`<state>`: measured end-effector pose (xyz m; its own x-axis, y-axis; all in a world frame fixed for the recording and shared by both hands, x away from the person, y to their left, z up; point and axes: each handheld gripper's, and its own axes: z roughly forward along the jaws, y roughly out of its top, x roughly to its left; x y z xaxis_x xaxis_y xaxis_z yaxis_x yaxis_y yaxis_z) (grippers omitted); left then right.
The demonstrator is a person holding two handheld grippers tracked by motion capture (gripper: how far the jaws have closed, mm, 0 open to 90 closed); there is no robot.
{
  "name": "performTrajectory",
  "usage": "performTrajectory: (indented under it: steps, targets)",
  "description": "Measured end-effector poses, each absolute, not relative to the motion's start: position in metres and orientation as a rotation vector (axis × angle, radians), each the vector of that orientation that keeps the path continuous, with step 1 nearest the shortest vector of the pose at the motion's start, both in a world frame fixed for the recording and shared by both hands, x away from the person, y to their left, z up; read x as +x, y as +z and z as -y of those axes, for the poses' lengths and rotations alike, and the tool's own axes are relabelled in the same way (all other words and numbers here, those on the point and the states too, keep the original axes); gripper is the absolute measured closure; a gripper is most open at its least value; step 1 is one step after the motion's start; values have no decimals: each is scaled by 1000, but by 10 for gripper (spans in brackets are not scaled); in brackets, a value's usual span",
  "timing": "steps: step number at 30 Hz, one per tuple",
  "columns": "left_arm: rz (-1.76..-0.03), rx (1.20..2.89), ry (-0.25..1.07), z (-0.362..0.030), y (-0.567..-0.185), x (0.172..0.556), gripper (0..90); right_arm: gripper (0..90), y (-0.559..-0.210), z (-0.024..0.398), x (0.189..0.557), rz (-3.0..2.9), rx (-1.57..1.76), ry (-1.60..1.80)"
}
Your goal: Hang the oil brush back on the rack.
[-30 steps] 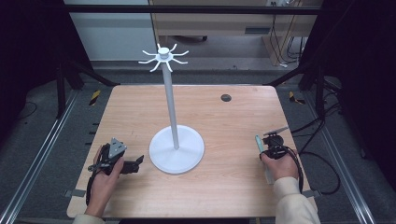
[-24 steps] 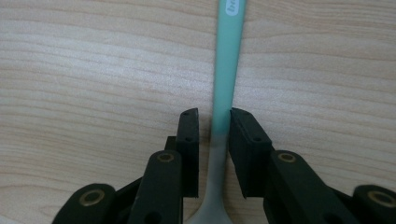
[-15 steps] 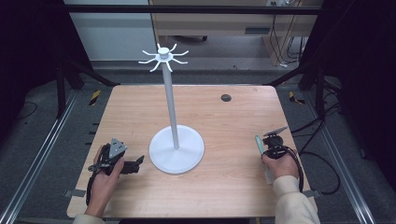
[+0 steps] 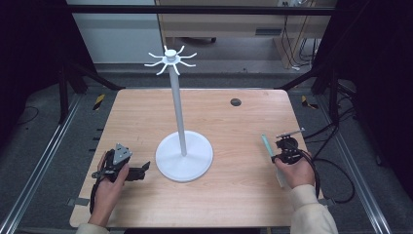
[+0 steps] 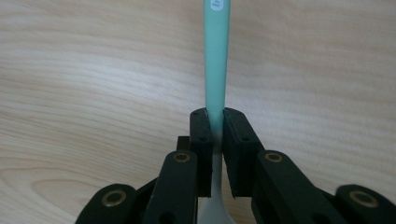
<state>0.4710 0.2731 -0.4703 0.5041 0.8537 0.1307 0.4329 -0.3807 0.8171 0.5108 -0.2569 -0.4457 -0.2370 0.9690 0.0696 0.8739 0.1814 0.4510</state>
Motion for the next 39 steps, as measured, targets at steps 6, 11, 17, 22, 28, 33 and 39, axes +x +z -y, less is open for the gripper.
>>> performTrajectory:
  steps: [6, 11, 17, 22, 28, 33, 39]
  targets:
    - [-1051, 1994, 726, -274, -468, 469, 24, 827, -427, 245, 510, -2210, 1667, 784]
    - [-1061, 1987, 738, -277, -466, 467, 24, 827, -410, 225, 521, -2205, 1561, 930]
    - [-1087, 1969, 753, -283, -465, 465, 24, 827, -404, 218, 531, -2179, 1533, 1039]
    - [-1102, 1968, 757, -284, -466, 464, 24, 826, -403, 211, 532, -2150, 1486, 1134]
    - [-1101, 1969, 767, -285, -465, 463, 23, 826, -399, 209, 531, -2156, 1453, 1168]
    - [-1102, 1958, 764, -287, -464, 465, 23, 827, -388, 207, 526, -2128, 1413, 1219]
    - [-1094, 1961, 756, -285, -465, 465, 23, 826, -376, 199, 520, -2102, 1356, 1273]
